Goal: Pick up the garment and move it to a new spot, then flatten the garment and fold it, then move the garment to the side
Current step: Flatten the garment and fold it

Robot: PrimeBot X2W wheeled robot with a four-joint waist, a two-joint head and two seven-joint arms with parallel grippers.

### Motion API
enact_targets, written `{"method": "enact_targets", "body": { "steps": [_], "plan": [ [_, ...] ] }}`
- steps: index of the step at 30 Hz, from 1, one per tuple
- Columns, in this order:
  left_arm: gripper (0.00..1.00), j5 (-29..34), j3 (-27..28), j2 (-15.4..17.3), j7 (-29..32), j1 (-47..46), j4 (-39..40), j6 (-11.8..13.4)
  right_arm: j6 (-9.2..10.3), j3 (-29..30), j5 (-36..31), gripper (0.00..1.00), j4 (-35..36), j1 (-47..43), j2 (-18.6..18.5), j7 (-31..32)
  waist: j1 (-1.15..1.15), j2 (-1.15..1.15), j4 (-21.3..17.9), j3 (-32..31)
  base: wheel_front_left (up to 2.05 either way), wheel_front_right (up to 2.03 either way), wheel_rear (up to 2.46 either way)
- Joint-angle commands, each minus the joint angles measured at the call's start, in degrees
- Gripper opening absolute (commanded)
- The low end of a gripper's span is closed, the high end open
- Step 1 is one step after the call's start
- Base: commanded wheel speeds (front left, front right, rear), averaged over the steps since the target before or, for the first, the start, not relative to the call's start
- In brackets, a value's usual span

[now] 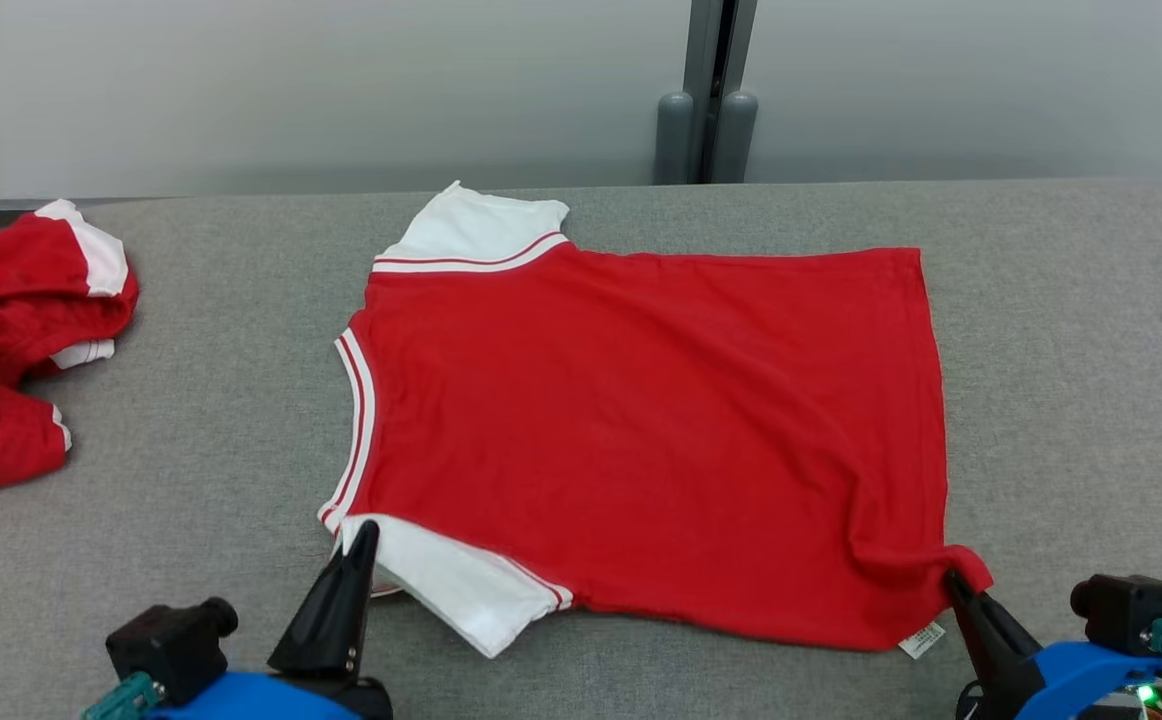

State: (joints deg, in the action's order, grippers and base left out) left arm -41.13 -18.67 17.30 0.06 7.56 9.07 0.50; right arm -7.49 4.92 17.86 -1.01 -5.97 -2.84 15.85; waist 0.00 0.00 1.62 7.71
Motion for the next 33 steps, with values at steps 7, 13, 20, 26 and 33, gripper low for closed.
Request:
{"method": "enact_targets", "body": {
  "steps": [7,13,20,26,33],
  "plan": [
    [0.0,5.08,0.16,-1.43,-4.18,-12.18,-6.68,-0.35,-0.01,-0.98,3.62,0.0,-3.8,6.46,-0.11,-2.83,0.0,0.0,-0.3,2.14,0.0,0.0,0.0],
    [0.0,8.31,0.47,-3.07,-8.83,-21.39,-13.54,-0.15,-0.01,0.62,5.73,0.0,-9.48,13.94,-0.08,-5.89,0.0,0.0,-1.02,4.96,0.0,0.0,0.0],
    [0.0,9.76,0.14,-4.22,-11.56,-28.22,-19.75,-1.28,-0.01,0.75,4.6,0.0,-14.13,20.6,-0.1,-7.93,0.0,0.0,-1.4,8.28,0.0,0.0,0.0],
    [0.0,10.46,0.03,-4.21,-12.76,-30.85,-22.98,-1.92,-0.01,0.43,-0.96,0.0,-16.07,25.96,-0.09,-5.32,0.0,0.0,-1.66,10.03,0.0,0.0,0.0],
    [0.0,10.18,-0.99,-4.36,-11.22,-32.61,-25.69,-2.13,-0.01,0.75,-7.48,0.0,-16.44,29.69,-0.1,1.85,0.0,0.0,-1.33,10.56,0.0,0.0,0.0]
  ]
}}
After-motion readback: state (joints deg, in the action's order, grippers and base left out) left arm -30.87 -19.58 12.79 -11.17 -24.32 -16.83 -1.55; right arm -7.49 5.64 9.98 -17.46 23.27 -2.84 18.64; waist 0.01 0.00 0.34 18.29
